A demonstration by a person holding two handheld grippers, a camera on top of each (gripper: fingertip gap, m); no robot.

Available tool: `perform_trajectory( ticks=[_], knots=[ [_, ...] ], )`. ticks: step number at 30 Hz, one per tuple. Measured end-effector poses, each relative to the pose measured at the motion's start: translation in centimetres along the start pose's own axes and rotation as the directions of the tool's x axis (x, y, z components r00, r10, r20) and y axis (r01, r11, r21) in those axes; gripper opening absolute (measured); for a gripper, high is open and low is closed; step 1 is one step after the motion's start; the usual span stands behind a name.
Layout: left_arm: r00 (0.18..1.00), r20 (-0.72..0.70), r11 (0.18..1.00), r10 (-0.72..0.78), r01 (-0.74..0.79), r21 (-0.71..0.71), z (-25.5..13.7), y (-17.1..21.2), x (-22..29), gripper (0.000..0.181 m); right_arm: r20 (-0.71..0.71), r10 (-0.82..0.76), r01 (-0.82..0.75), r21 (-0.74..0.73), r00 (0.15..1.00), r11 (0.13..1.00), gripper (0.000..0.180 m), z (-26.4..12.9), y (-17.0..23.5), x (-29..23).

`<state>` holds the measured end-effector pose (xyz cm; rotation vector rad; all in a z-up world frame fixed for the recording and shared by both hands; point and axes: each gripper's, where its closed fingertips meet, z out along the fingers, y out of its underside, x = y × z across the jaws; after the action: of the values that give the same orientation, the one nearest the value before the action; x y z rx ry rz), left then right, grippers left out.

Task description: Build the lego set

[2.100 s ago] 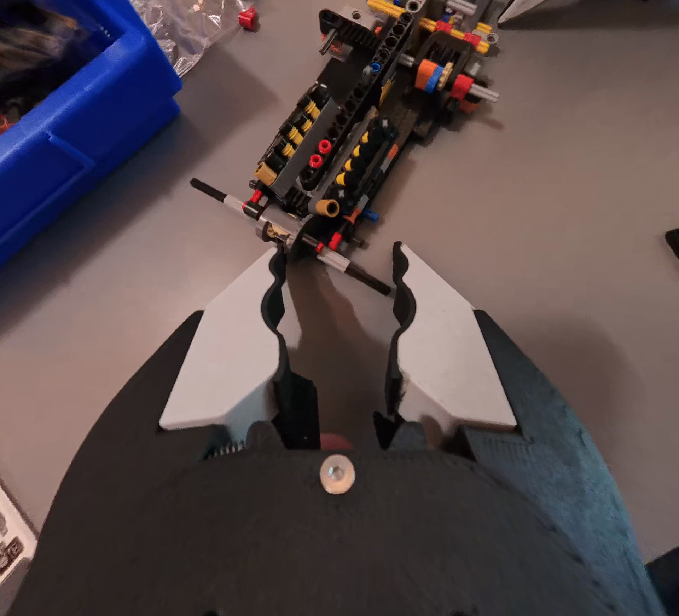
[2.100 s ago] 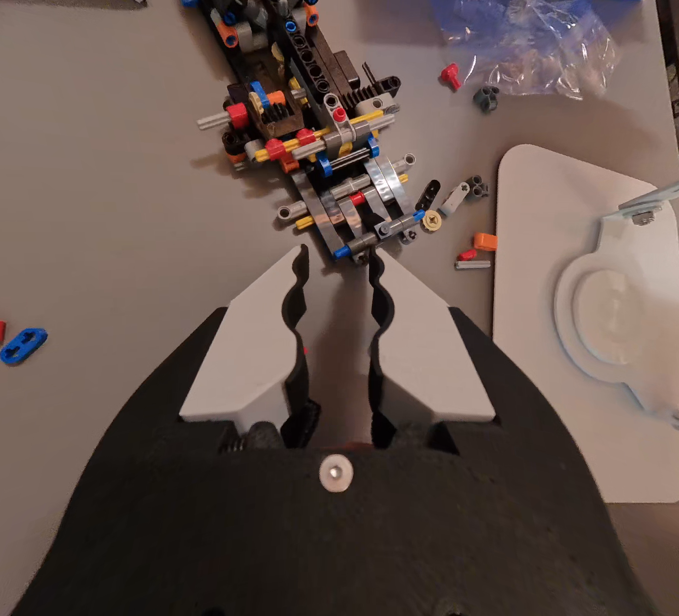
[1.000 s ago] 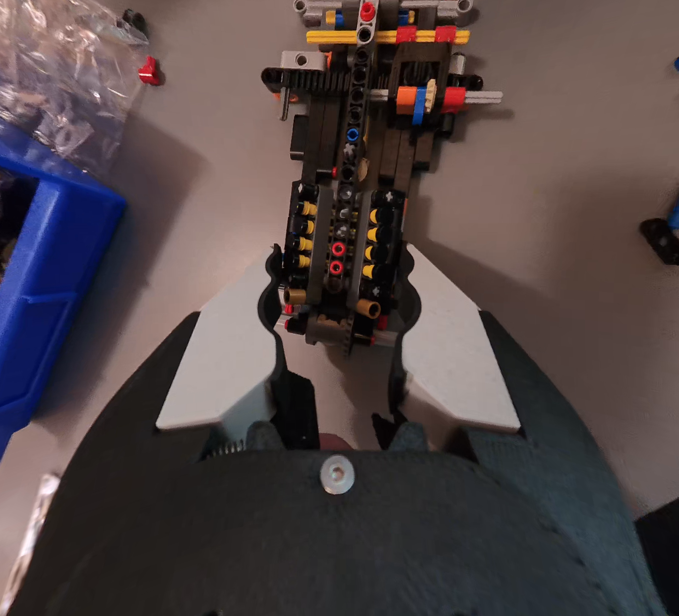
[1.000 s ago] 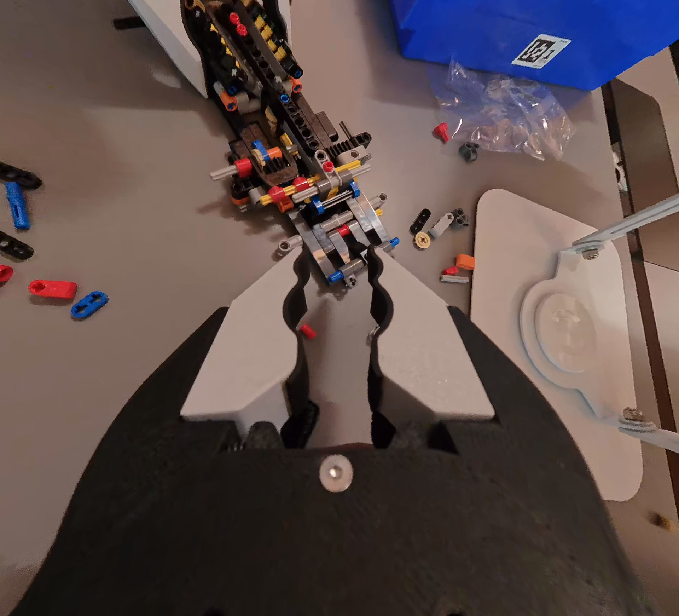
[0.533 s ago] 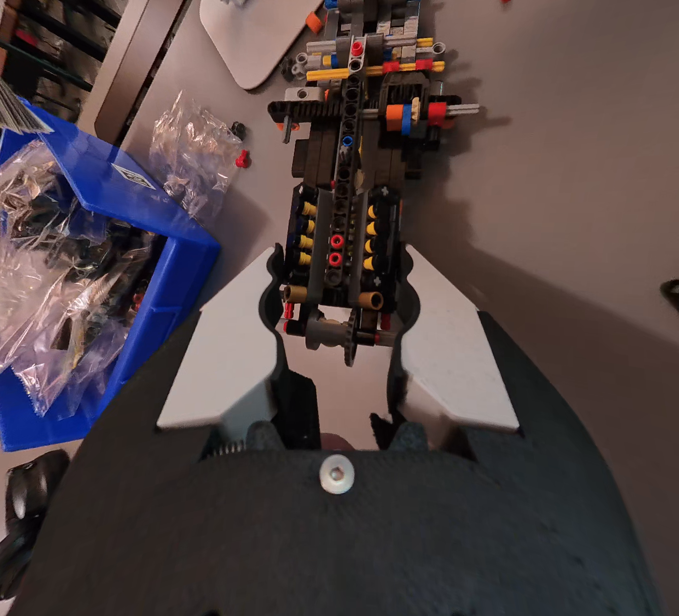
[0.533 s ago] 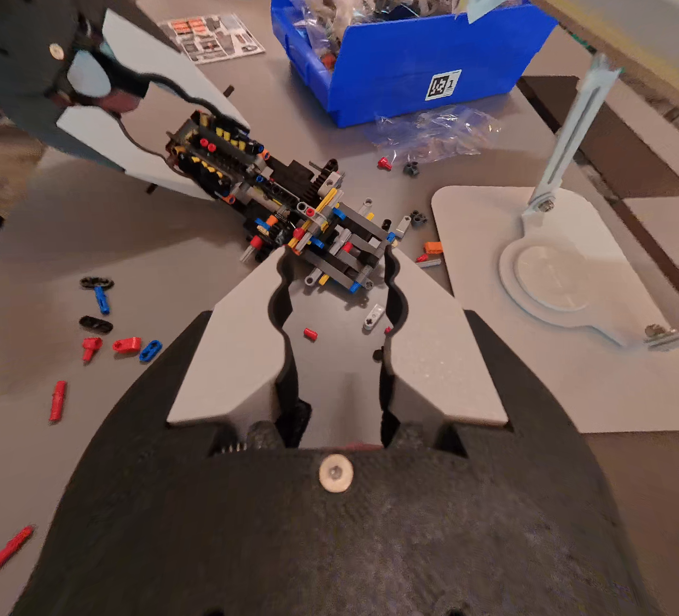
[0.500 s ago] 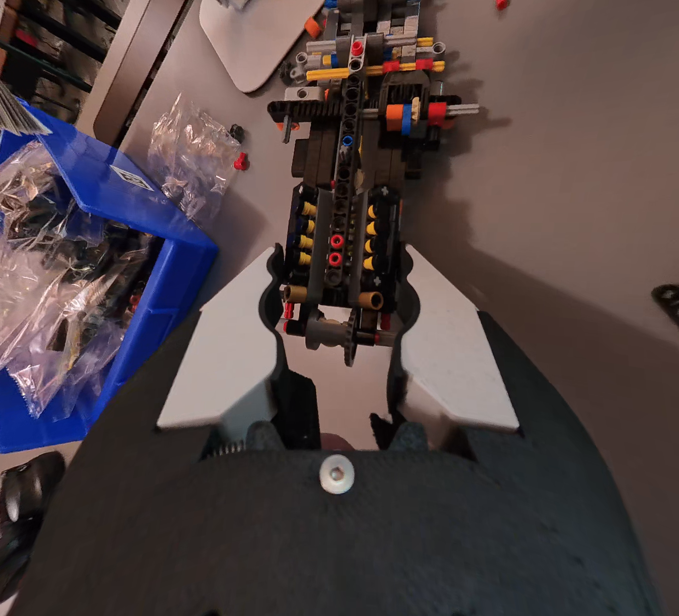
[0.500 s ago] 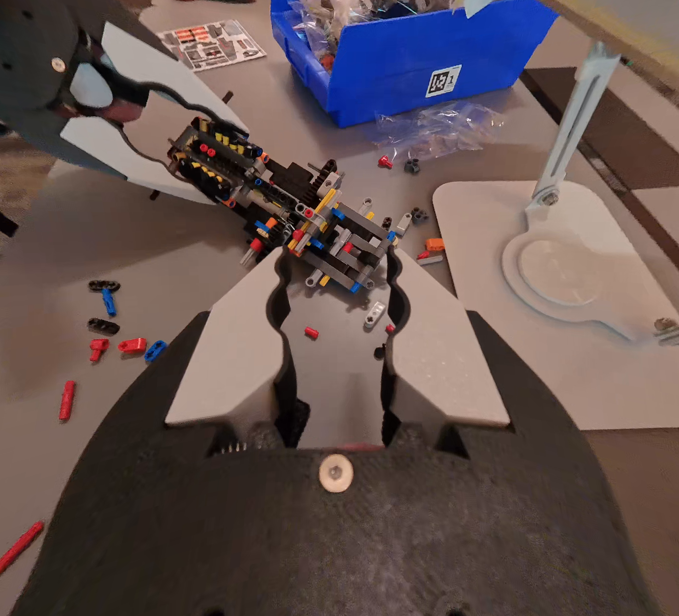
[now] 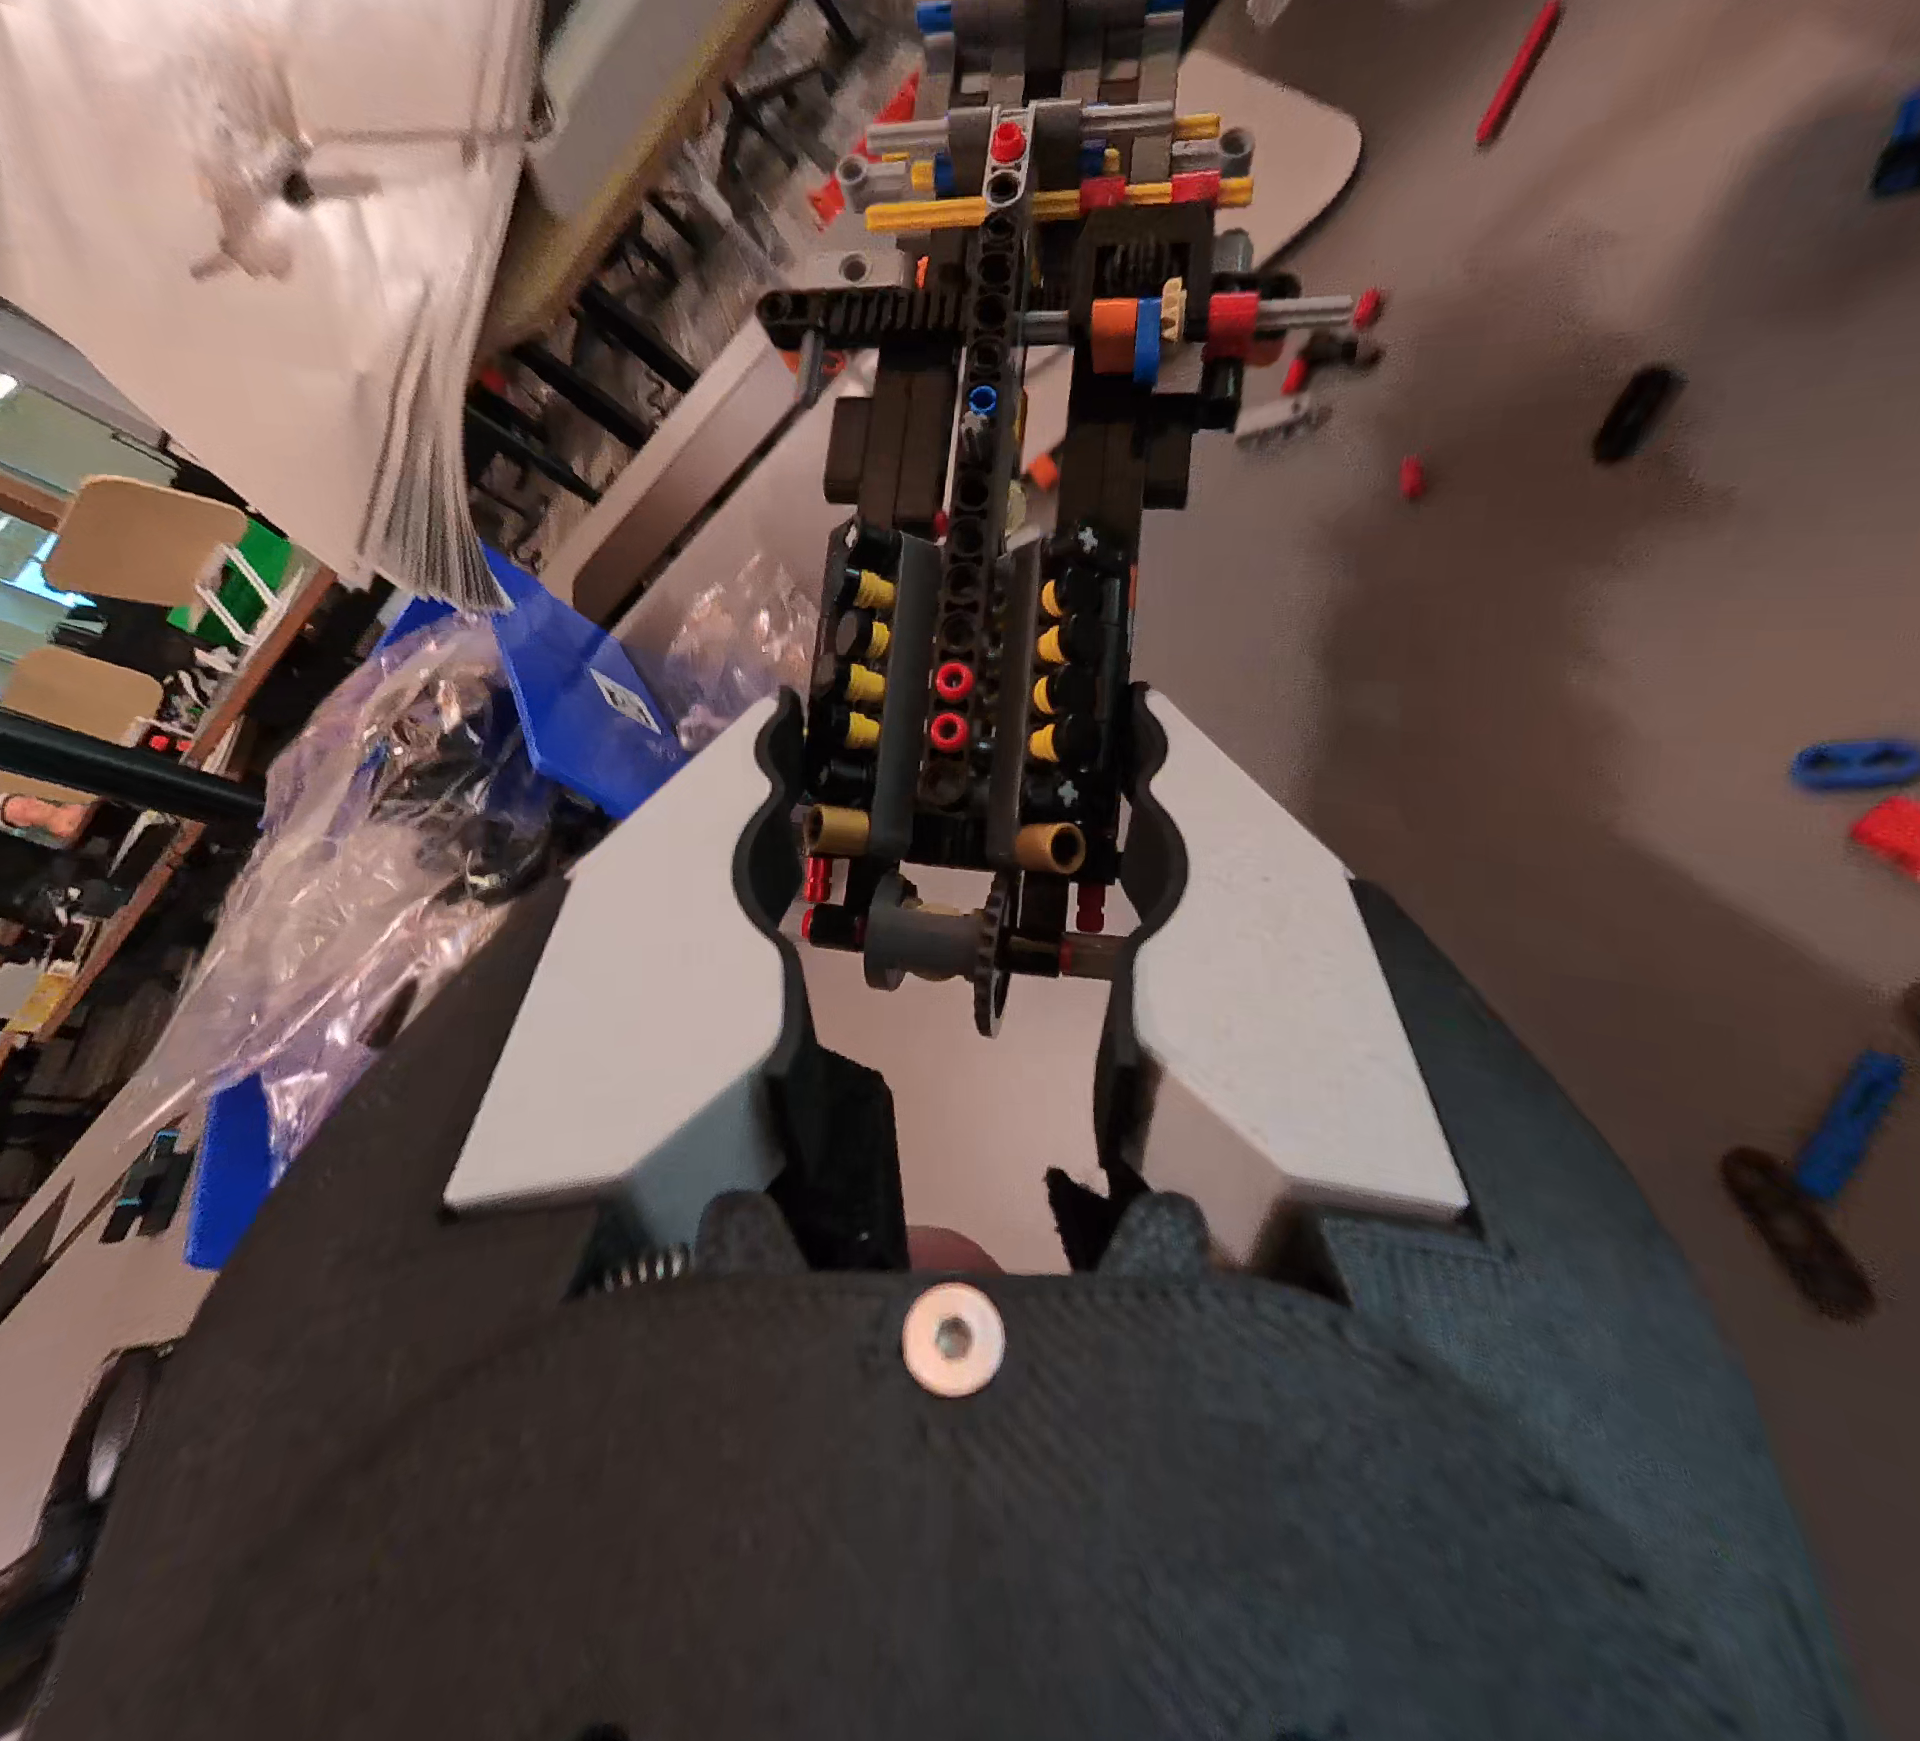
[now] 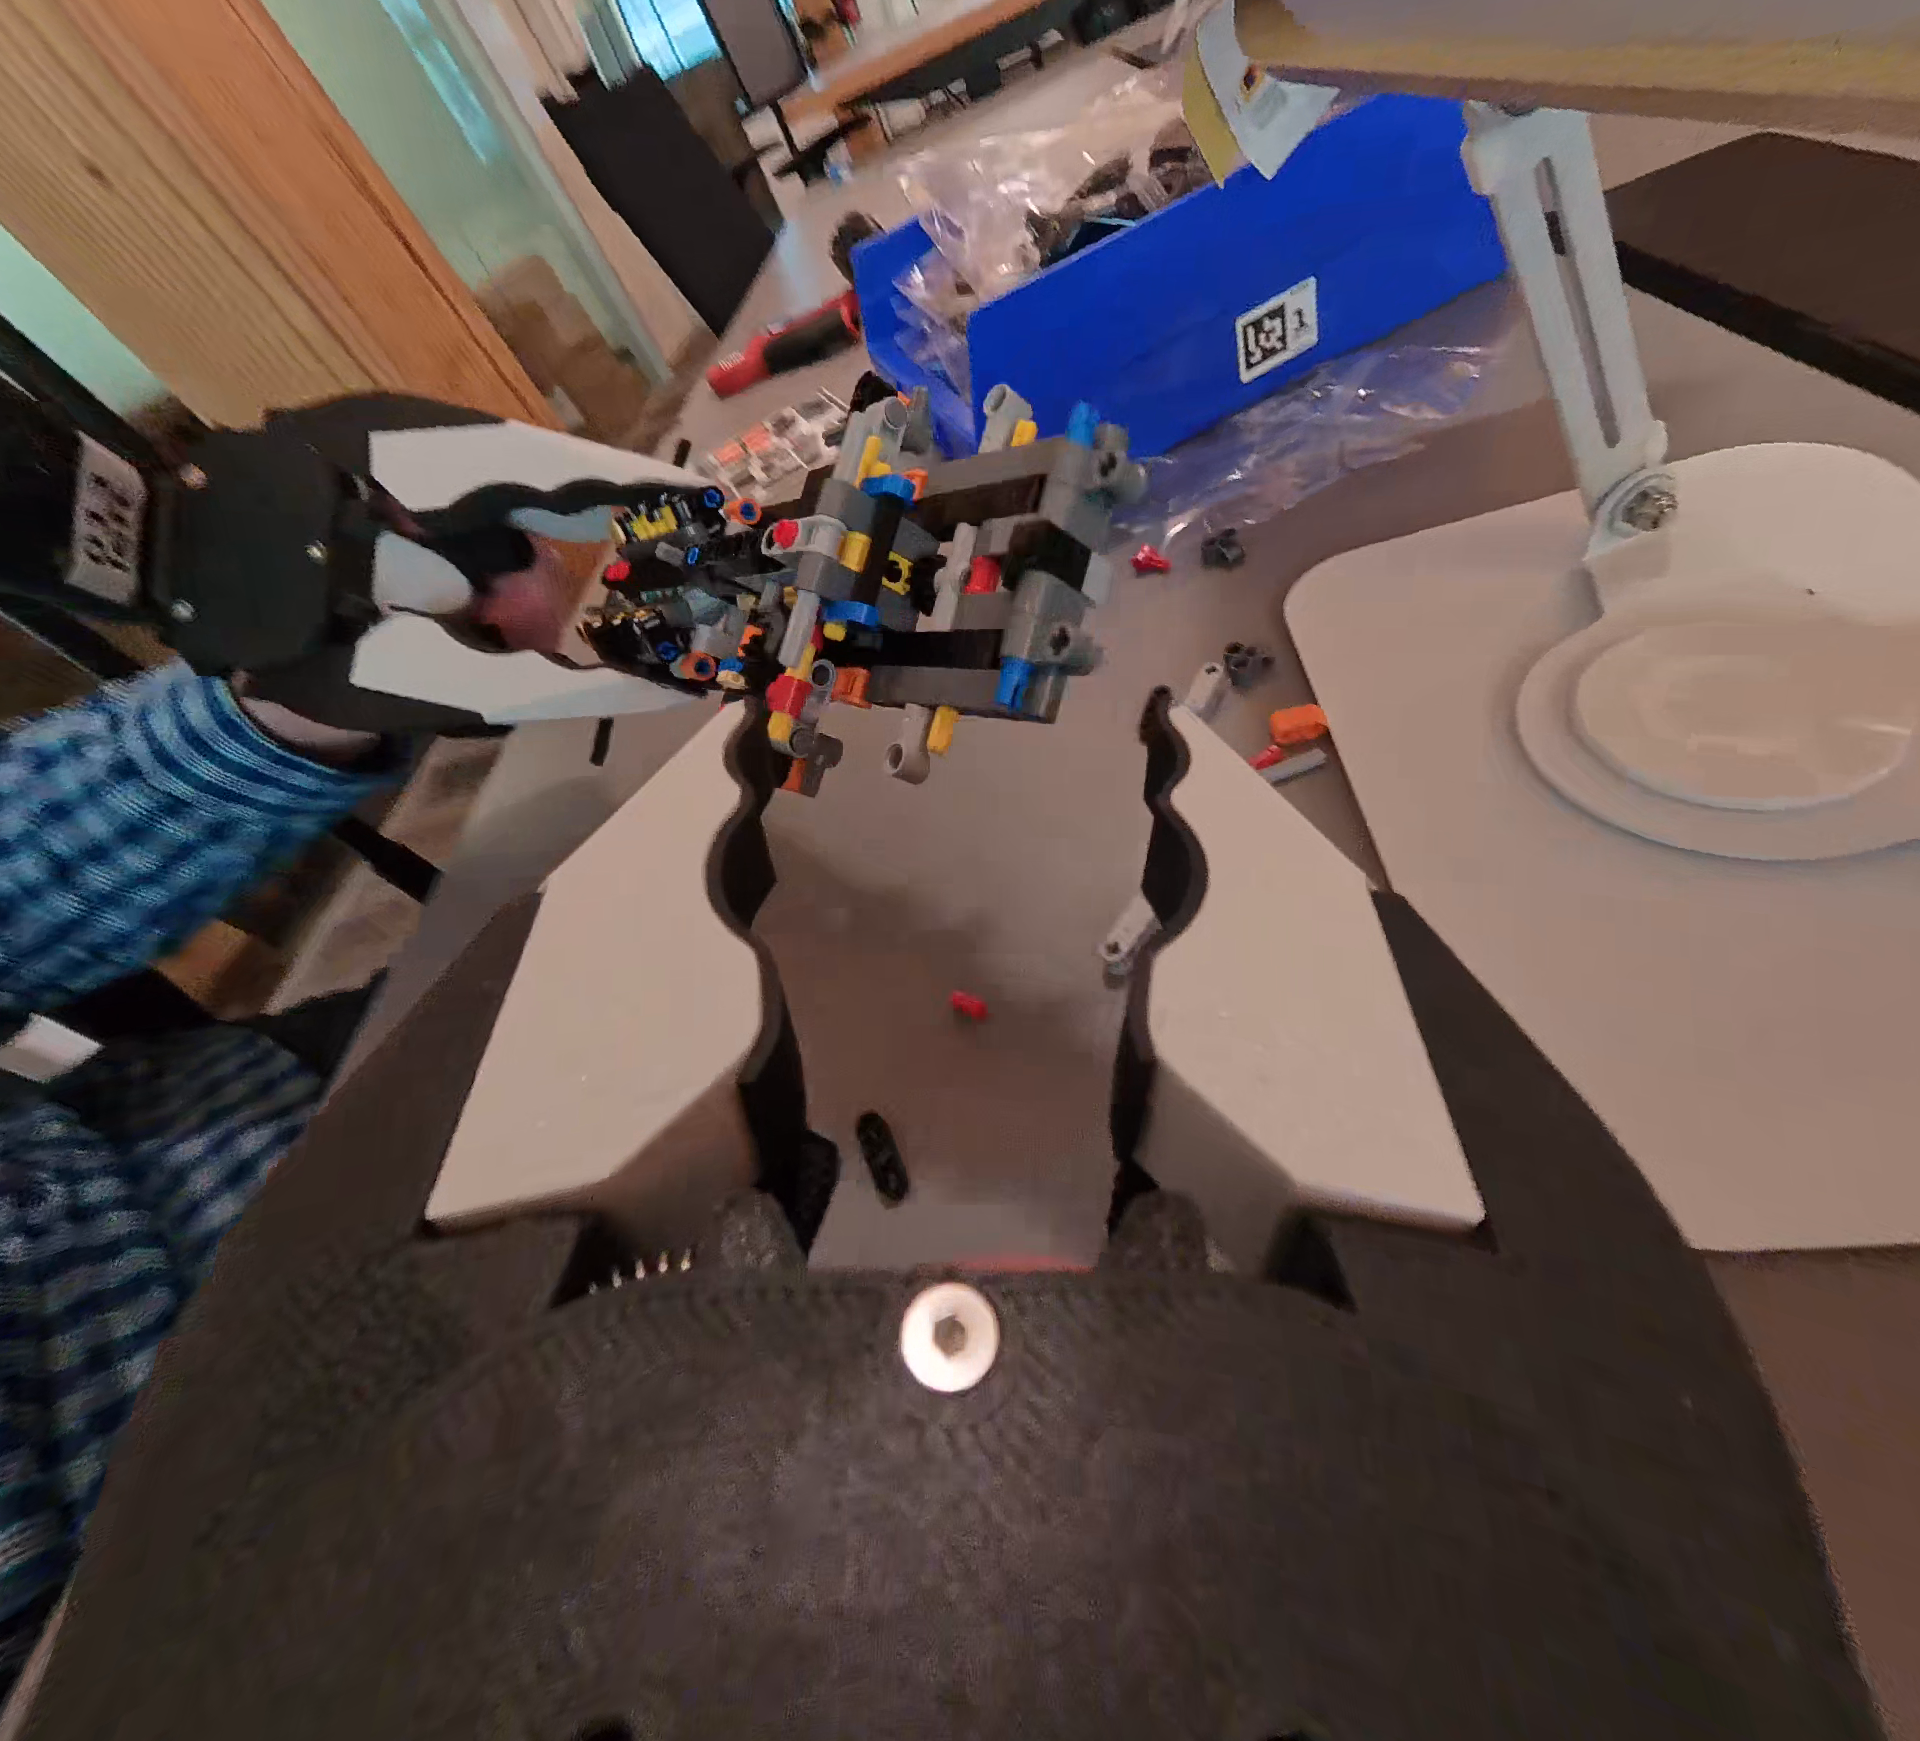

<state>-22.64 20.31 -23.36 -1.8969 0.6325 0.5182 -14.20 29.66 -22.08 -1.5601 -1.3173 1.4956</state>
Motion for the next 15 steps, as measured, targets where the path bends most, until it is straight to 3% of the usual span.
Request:
perform_trajectory(
  ticks=[5, 7, 11, 15],
  knots=[
    [0.998, 0.056, 0.994, 0.013, -0.018, 0.104, 0.2, -2.7, 0.2, 0.059, 0.176, 0.088, -0.106, 0.096, 0.980, 0.990, 0.079, -0.5, -1.4, -2.0],
    [0.998, 0.070, 0.989, 0.004, -0.014, 0.147, 0.2, -3.7, 0.5, 0.059, 0.240, 0.117, -0.148, 0.112, 0.964, 0.983, 0.069, -0.8, -1.9, -2.7],
    [0.994, 0.097, 0.979, 0.046, -0.064, 0.192, 0.4, -5.1, 1.5, 0.060, 0.358, 0.164, -0.224, 0.133, 0.919, 0.966, 0.066, -0.9, -2.4, -4.1],
    [0.990, 0.117, 0.970, 0.076, -0.101, 0.219, 0.8, -5.8, 2.6, 0.060, 0.421, 0.179, -0.278, 0.186, 0.889, 0.942, 0.037, -1.4, -3.3, -4.5]
  ],
)
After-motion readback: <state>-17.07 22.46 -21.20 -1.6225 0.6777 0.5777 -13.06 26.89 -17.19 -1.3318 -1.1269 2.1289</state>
